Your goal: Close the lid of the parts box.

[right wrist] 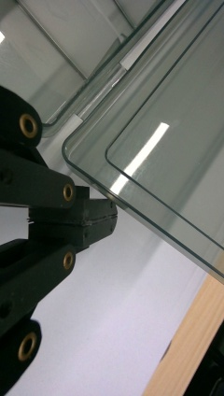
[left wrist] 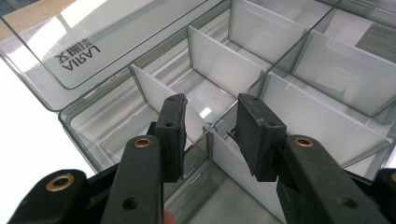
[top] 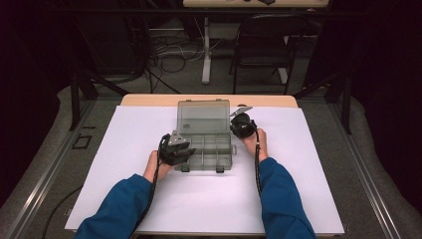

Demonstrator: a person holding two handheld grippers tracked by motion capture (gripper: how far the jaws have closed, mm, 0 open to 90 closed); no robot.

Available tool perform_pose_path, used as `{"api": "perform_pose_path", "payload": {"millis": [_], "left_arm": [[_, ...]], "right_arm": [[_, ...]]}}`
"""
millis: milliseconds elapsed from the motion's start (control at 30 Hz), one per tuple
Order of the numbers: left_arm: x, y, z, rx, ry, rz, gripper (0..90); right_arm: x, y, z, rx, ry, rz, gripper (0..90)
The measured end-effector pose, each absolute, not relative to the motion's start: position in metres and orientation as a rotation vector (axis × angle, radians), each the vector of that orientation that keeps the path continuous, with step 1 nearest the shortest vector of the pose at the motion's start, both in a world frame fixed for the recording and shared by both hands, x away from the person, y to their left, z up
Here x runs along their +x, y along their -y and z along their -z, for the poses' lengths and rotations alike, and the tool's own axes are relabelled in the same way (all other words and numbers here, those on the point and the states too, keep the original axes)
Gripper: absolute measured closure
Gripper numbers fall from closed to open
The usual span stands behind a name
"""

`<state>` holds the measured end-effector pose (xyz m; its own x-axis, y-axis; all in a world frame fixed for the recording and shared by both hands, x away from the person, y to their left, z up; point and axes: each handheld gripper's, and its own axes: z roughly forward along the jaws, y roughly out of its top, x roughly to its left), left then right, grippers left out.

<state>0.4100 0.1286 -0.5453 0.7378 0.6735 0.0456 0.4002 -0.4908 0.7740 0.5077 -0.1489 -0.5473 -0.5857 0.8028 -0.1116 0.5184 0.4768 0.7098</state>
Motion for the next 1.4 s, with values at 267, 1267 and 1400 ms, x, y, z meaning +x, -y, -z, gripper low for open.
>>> {"api": "perform_pose_path", "payload": {"millis": [267, 1267, 1400], "left_arm": [[0.41, -0.129, 0.546, 2.143, -0.806, -0.442, 63.3], [0.409, -0.129, 0.547, 2.128, -0.808, -0.45, 63.1], [0.409, -0.129, 0.547, 2.126, -0.808, -0.452, 63.1]], "right_arm": [[0.507, 0.149, 0.547, 1.096, -2.264, -0.921, 90.0], [0.502, 0.155, 0.533, 1.03, -2.197, -1.005, 90.0], [0.501, 0.155, 0.532, 1.03, -2.187, -1.019, 90.0]]}}
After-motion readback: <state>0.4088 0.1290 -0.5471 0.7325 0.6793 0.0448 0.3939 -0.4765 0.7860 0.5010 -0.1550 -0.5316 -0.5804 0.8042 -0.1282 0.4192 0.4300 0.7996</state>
